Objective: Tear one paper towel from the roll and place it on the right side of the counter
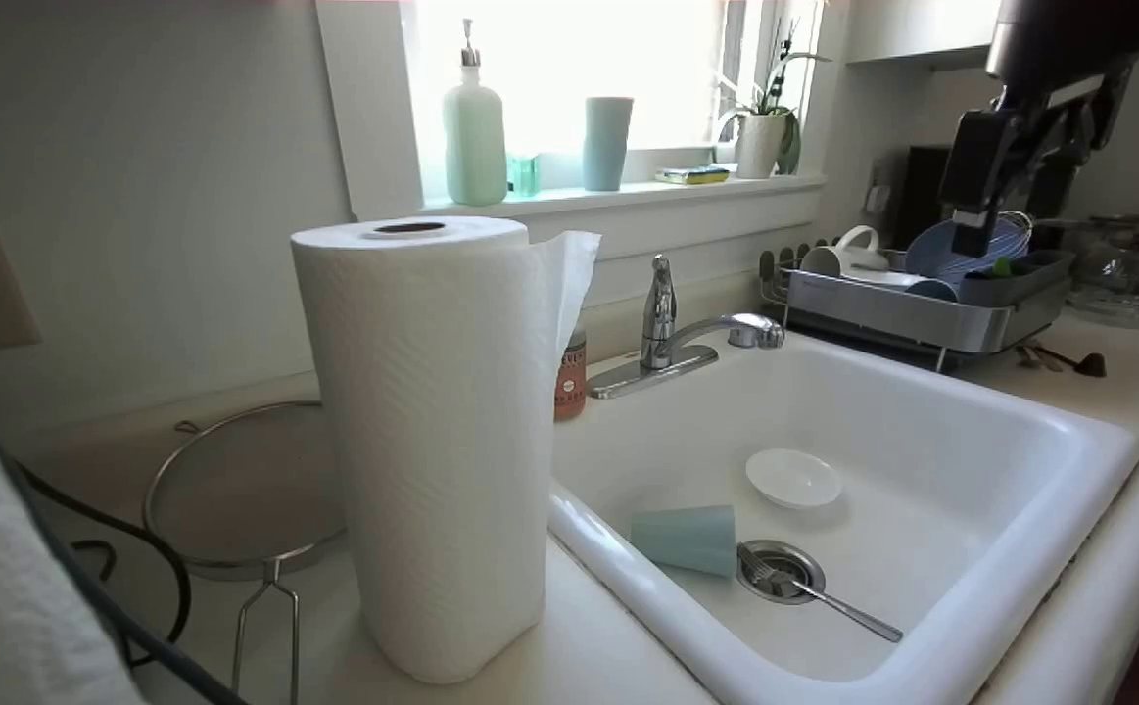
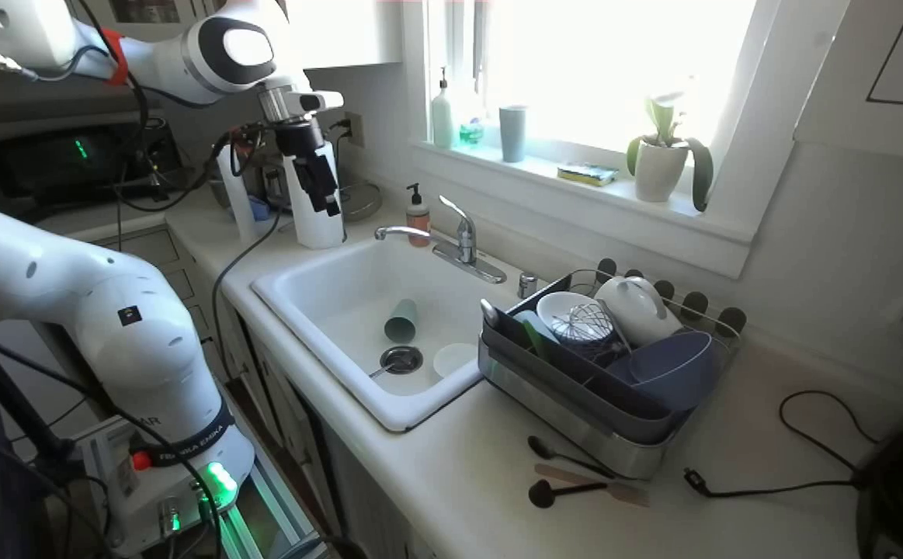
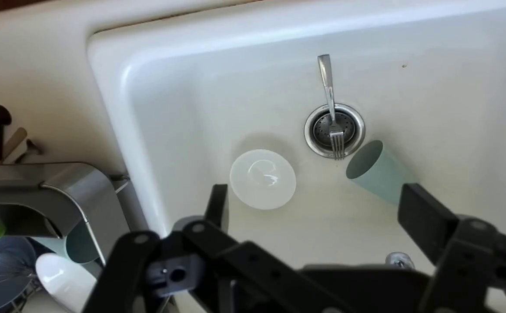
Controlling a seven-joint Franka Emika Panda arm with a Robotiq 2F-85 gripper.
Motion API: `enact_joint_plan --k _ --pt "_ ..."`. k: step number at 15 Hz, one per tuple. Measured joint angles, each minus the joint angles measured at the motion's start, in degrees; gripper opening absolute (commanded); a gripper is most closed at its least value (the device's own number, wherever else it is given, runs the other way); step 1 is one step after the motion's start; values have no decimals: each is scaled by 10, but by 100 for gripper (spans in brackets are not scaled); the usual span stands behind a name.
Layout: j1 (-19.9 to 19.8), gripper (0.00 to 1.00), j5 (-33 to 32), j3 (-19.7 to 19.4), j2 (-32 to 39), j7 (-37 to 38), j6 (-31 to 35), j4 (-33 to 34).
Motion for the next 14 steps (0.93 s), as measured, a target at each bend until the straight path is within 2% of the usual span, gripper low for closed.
enact_joint_plan --k 2,4,9,14 --pt "1 100 1 2 8 16 0 4" --pt "-2 100 1 20 32 68 -5 25" --pt "-5 100 0 75 140 261 -84 137" --pt "15 100 3 78 232 446 -109 228"
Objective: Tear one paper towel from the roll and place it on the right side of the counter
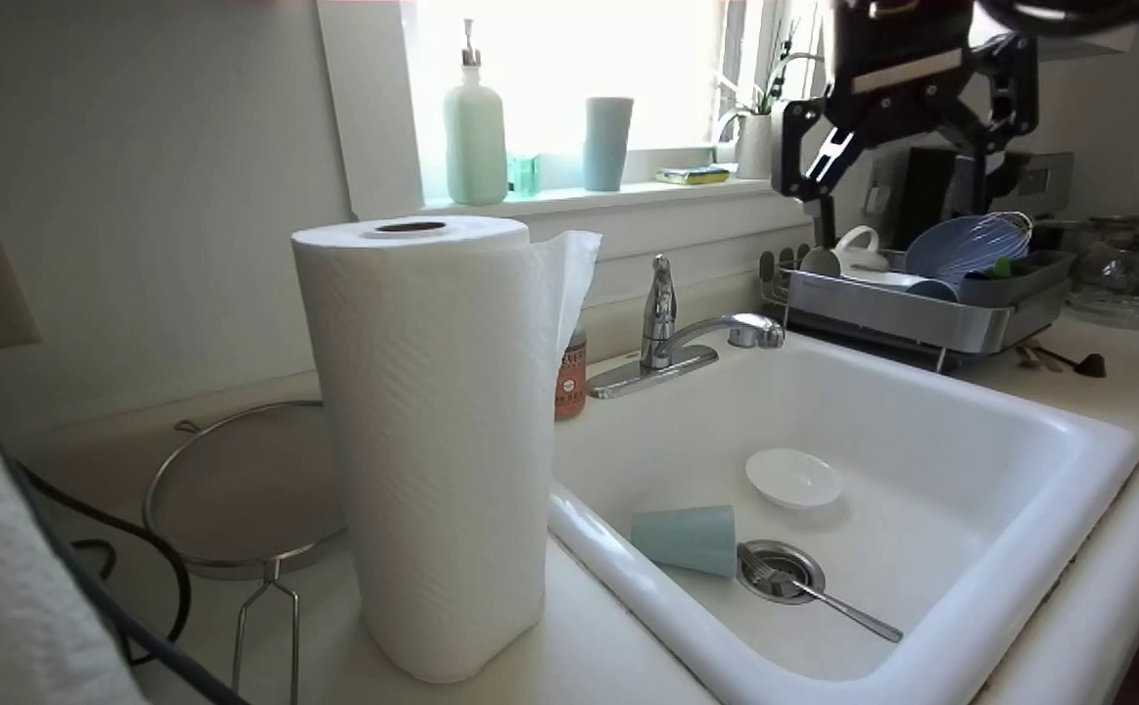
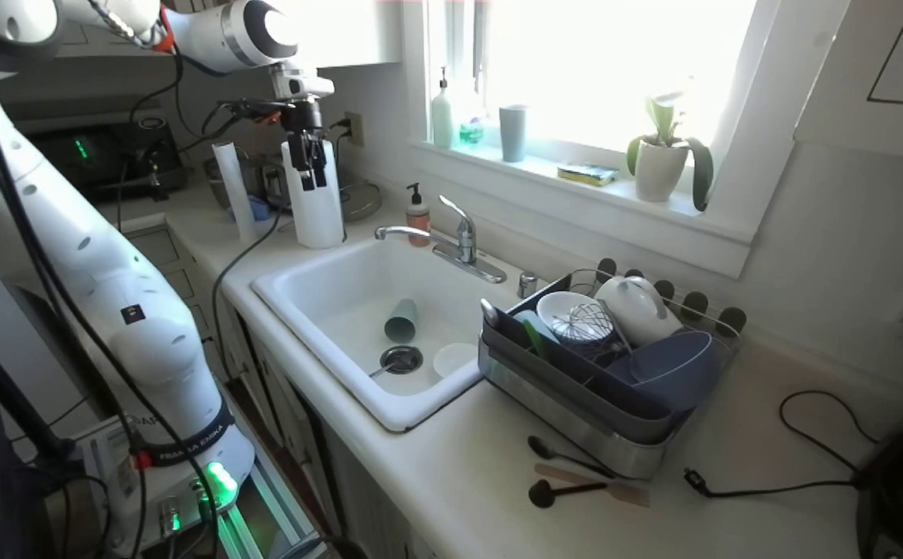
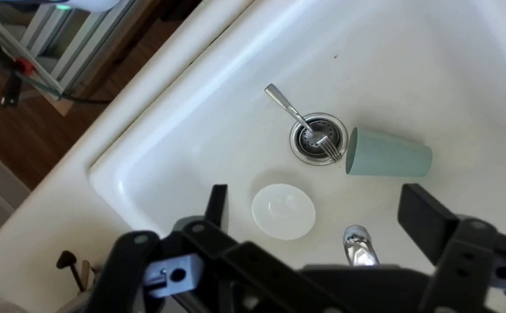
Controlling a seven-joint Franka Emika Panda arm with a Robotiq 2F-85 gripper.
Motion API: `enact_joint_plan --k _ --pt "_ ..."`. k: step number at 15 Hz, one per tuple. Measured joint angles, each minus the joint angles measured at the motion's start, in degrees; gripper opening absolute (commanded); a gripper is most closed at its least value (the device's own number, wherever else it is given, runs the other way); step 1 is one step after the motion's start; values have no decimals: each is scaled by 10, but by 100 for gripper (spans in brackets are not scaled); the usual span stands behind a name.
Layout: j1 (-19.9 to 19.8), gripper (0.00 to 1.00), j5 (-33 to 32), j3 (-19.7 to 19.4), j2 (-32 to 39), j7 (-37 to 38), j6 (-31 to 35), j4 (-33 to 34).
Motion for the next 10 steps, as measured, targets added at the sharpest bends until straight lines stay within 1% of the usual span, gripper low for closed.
enact_joint_plan --k 3,7,9,10 --pt "24 100 10 -6 35 100 14 41" --pt "68 100 8 -6 74 235 99 79" --pt "83 100 -2 -6 87 275 151 85" --pt "87 100 -4 -6 90 283 159 87"
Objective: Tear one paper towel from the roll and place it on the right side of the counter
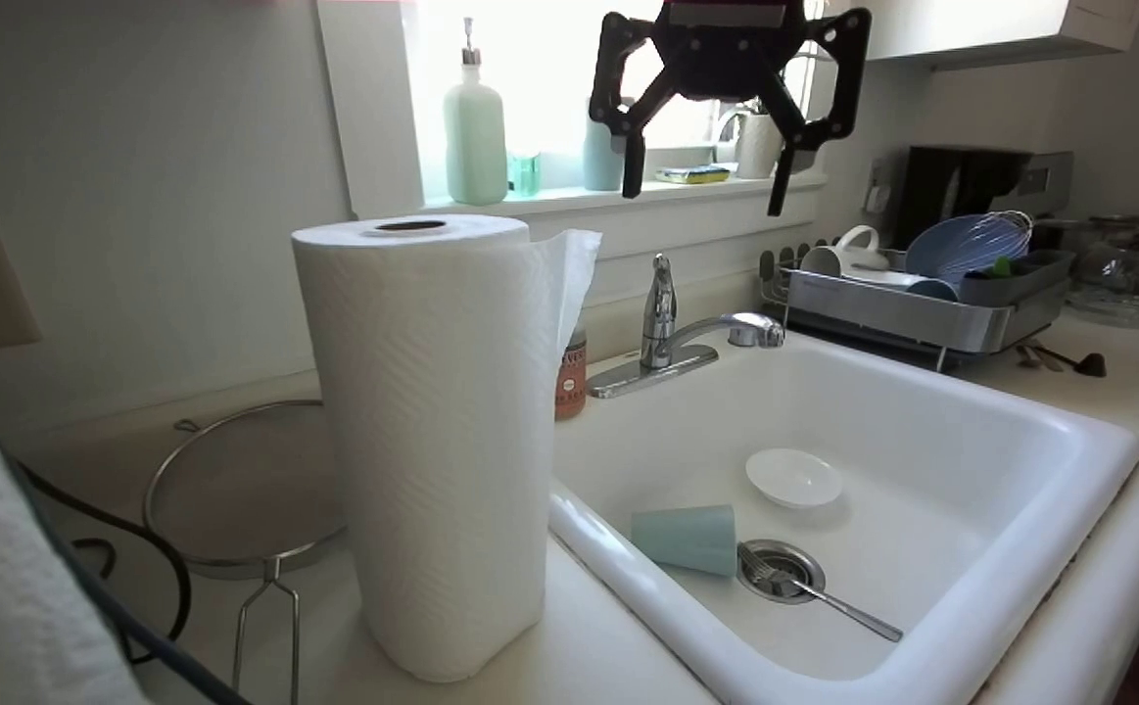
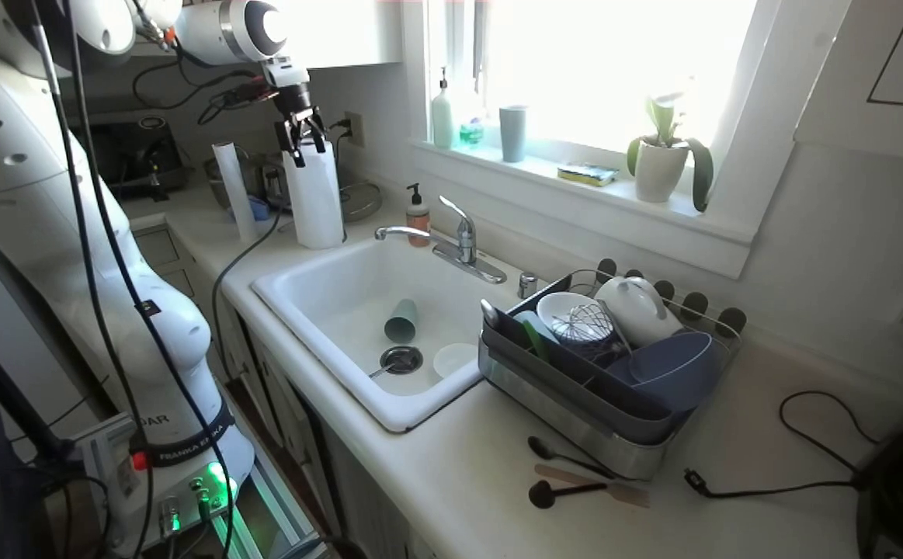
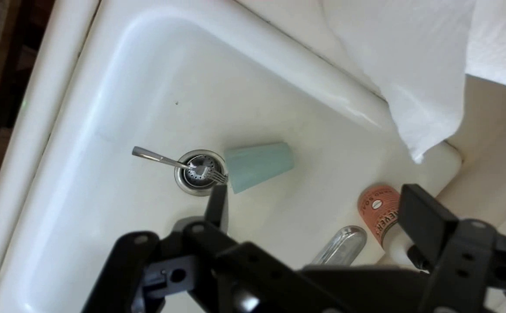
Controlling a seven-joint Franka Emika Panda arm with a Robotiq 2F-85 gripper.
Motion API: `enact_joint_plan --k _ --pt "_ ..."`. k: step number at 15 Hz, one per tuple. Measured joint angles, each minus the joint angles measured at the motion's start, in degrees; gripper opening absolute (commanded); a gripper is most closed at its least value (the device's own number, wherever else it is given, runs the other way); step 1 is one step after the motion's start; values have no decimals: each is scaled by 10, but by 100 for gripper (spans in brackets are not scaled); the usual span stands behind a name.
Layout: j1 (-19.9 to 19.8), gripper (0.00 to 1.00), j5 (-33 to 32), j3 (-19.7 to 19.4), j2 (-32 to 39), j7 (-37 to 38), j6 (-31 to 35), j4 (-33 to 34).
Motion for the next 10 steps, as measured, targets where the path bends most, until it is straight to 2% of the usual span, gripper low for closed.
enact_joint_plan --k 6,10 --pt "4 100 1 -5 2 4 4 1" --pt "22 100 23 -25 14 4 47 0"
